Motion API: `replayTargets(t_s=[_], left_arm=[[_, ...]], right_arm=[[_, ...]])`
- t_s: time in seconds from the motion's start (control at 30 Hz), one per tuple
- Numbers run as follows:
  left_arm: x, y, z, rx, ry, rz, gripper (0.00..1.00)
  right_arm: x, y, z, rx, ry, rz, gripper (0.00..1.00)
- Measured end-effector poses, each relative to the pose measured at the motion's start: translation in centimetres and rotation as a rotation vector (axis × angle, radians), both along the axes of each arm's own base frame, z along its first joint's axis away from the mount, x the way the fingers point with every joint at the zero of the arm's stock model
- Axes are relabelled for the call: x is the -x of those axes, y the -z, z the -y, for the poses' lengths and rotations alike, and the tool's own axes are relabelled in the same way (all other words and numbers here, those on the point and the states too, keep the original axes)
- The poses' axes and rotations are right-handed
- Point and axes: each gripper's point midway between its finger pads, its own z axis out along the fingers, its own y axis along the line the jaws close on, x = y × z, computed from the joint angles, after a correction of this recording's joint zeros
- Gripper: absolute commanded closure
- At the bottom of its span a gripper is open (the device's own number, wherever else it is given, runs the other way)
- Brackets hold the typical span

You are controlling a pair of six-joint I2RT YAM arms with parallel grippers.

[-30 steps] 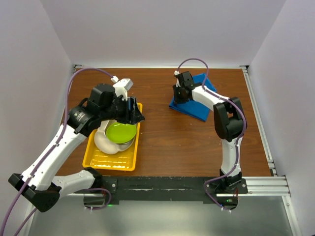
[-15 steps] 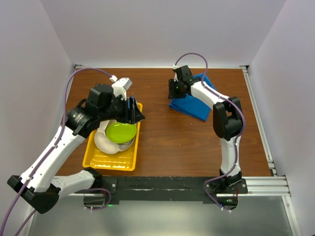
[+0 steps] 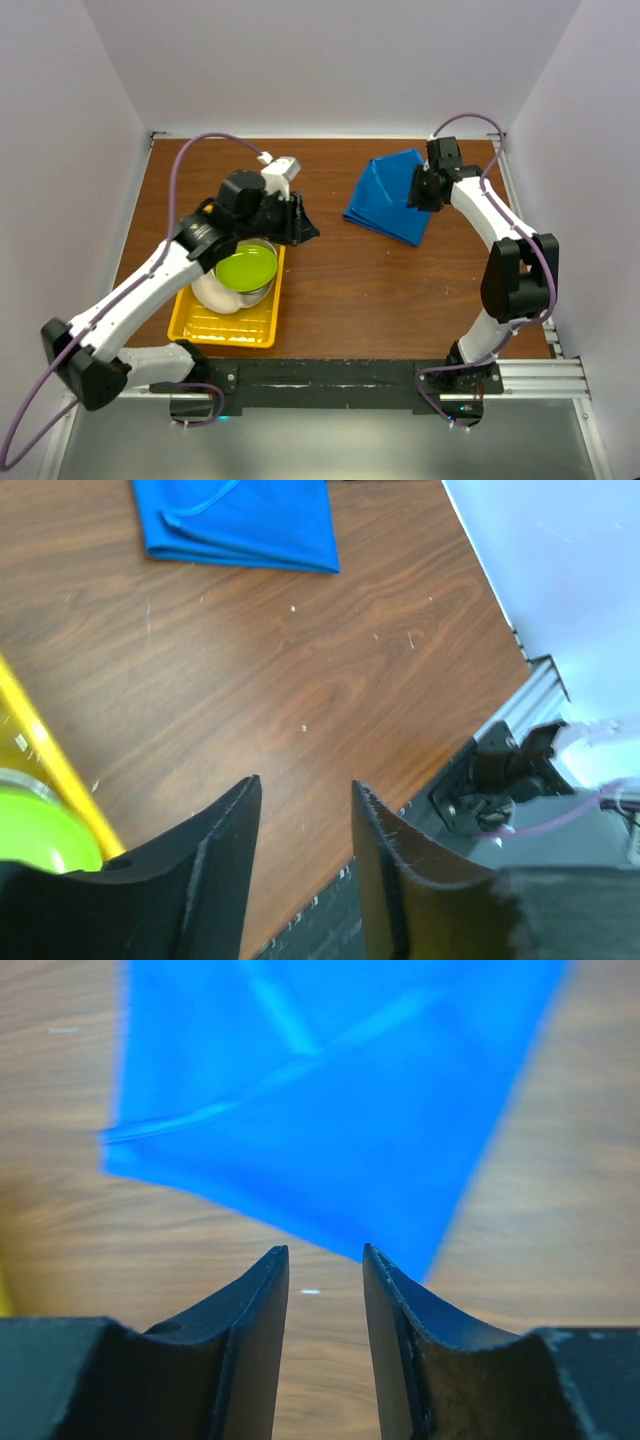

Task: Fold the napkin, place the utensils inside, and roll it up
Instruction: Fold the napkin

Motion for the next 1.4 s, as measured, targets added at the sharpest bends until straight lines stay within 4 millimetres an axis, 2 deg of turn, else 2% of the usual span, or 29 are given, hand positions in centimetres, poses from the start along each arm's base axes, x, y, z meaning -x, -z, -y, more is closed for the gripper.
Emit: replayTargets(t_s=[0.03, 0.07, 0.2, 0.27, 0.4, 0.53, 0.7, 0.77, 0.87, 1.03, 1.27, 1.4], left_arm=[[-0.6, 0.6, 1.0, -0.008, 0.003, 0.001, 0.71], [-1.4, 1.2, 2.2, -0.015, 0.007, 0.001, 0.79], [-4.8, 4.5, 5.8, -0.055, 0.005, -0.015, 0.93], [-6.9, 6.4, 7.5, -0.075, -0.003, -0.020, 0.97], [-10.6, 10.6, 10.3, -0.117, -0.014, -0.040, 1.00], [-12.7, 12.6, 12.0, -0.131, -0.018, -0.046, 1.00], [-13.4, 11.8, 12.9, -0.109, -0.006, -0.028, 1.00], [-13.5, 11.2, 13.1, -0.103, 0.004, -0.015, 1.00], [-13.3, 11.2, 13.0, -0.111, 0.022, -0.014, 1.00], [-12.3, 11.7, 12.5, -0.144, 0.054, -0.039, 1.00], [-11.2, 9.8, 11.7, -0.143, 0.068, -0.032, 1.00], [-10.9, 9.5, 11.4, -0.144, 0.071, -0.039, 1.00]], right_arm=[[0.2, 0.5, 1.0, 0.017, 0.022, -0.013, 0.71], [0.6, 1.2, 1.5, 0.028, 0.034, -0.036, 0.72], [1.2, 3.0, 0.9, 0.030, 0.018, -0.077, 0.85], [1.4, 4.3, 0.4, 0.026, 0.006, -0.094, 0.89], [2.0, 6.7, 0.3, 0.031, -0.004, -0.131, 0.91], [2.3, 7.7, 0.4, 0.037, -0.012, -0.143, 0.91], [0.6, 7.6, -0.1, 0.029, -0.025, -0.118, 0.91], [-1.1, 7.6, -0.6, 0.015, -0.032, -0.106, 0.92], [-3.1, 8.0, -1.2, 0.002, -0.036, -0.088, 0.93], [-4.6, 8.9, -1.8, -0.012, -0.044, -0.093, 0.96], [-4.8, 9.5, -1.9, -0.013, -0.044, -0.103, 0.98], [-4.3, 10.6, -1.9, -0.022, -0.025, -0.113, 0.99]])
